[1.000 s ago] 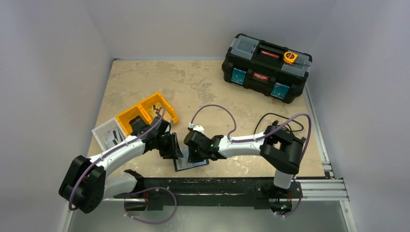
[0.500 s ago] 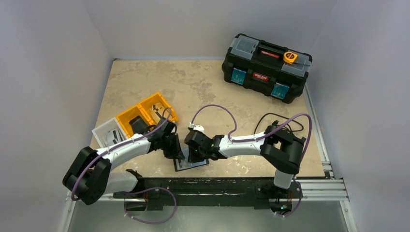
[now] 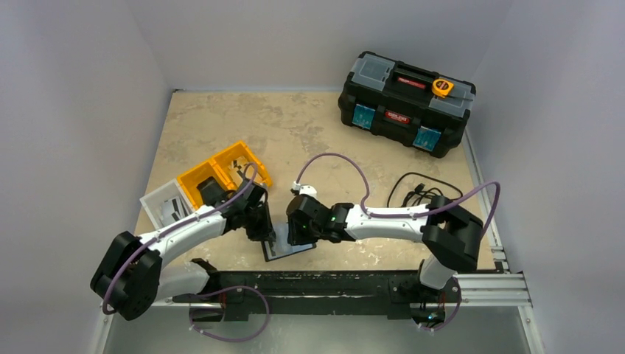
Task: Take the credit cards out of the card holder
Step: Remove the credit card from the card holder, then place the credit card in the storage box.
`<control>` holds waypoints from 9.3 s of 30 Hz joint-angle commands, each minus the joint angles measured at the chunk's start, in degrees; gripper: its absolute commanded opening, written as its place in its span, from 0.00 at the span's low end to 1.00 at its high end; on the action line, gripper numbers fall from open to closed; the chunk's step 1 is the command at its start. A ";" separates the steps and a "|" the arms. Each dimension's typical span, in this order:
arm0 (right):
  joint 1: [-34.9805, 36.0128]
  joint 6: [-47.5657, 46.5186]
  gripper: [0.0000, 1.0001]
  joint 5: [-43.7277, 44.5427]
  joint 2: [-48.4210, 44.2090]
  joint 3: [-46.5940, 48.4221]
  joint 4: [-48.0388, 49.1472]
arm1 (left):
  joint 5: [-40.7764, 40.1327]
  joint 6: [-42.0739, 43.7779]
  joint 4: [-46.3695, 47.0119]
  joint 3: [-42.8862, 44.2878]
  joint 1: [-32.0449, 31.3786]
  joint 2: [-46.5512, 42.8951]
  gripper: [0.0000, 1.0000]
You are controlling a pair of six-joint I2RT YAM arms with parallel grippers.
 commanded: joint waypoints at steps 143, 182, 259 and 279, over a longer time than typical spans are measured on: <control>-11.66 16.99 0.30 -29.12 7.20 -26.68 60.49 | -6.21 -4.36 -1.53 -3.69 0.30 0.92 0.00; -13.01 19.62 0.00 -29.27 10.23 -29.39 66.56 | -7.07 -3.48 -3.46 -1.93 0.16 0.92 0.00; -20.61 17.40 0.00 -37.41 -18.26 -21.77 48.02 | 12.02 -3.21 -2.75 8.81 3.24 -20.18 0.59; -20.61 13.91 0.36 -34.01 -18.06 -19.50 40.58 | 13.52 -6.07 0.87 8.41 4.19 -19.62 0.00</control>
